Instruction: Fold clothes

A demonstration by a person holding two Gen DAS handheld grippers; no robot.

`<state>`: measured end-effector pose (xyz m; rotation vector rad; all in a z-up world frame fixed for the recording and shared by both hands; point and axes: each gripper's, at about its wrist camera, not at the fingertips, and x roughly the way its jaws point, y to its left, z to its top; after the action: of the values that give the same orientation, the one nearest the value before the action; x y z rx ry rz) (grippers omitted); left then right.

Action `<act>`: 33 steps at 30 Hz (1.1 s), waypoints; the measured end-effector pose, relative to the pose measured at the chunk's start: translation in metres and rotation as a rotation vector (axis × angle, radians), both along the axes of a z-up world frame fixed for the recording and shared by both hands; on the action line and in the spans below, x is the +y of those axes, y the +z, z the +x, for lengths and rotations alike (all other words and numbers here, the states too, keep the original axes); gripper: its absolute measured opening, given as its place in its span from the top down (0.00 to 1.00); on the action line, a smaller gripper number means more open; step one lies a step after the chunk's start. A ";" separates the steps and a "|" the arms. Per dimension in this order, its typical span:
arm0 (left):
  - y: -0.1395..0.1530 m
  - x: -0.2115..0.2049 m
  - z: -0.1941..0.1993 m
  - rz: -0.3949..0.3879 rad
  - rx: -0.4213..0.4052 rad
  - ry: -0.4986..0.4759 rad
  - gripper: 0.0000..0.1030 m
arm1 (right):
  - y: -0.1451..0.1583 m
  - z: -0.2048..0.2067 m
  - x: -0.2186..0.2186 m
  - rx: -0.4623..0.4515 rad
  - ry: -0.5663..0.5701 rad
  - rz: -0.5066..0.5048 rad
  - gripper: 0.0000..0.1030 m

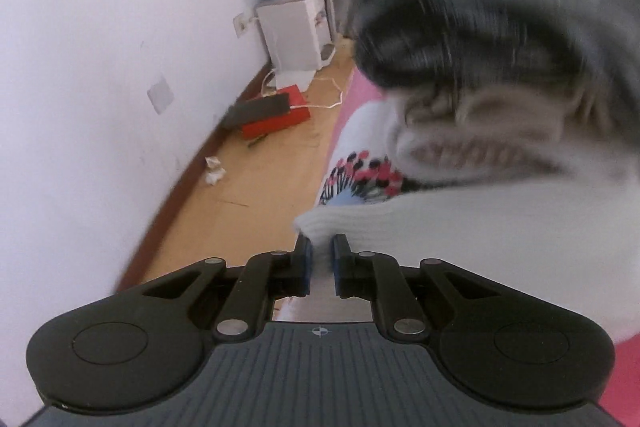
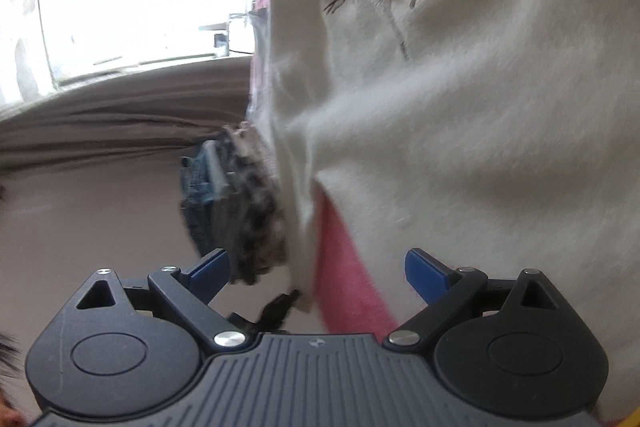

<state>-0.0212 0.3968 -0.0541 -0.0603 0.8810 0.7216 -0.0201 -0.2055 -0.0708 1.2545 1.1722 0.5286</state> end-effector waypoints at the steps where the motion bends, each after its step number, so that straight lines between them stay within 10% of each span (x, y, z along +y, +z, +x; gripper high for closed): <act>1: -0.005 -0.001 0.002 0.027 0.023 -0.022 0.85 | 0.001 0.001 0.001 -0.003 0.004 -0.023 0.05; 10: 0.029 0.021 -0.070 -0.046 -0.019 0.104 0.76 | 0.063 -0.005 -0.004 -0.303 0.059 -0.592 0.15; 16: 0.055 -0.079 -0.068 -0.346 -0.112 -0.284 0.72 | 0.055 -0.005 0.028 -0.367 0.155 -0.671 0.38; 22: 0.004 -0.226 -0.033 -0.665 0.036 -0.719 0.70 | 0.012 -0.020 0.060 -0.332 0.331 -0.869 0.61; 26: -0.021 -0.289 -0.047 -0.660 0.152 -0.908 0.69 | 0.017 -0.053 0.061 -0.363 0.424 -0.951 0.61; 33: -0.022 -0.304 -0.061 -0.596 0.100 -0.901 0.81 | 0.027 -0.094 0.054 -0.329 0.502 -0.983 0.61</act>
<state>-0.0823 0.0932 -0.0758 -0.1443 1.0710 -0.3920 -0.1144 -0.1512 -0.0441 0.0251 1.2170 0.4046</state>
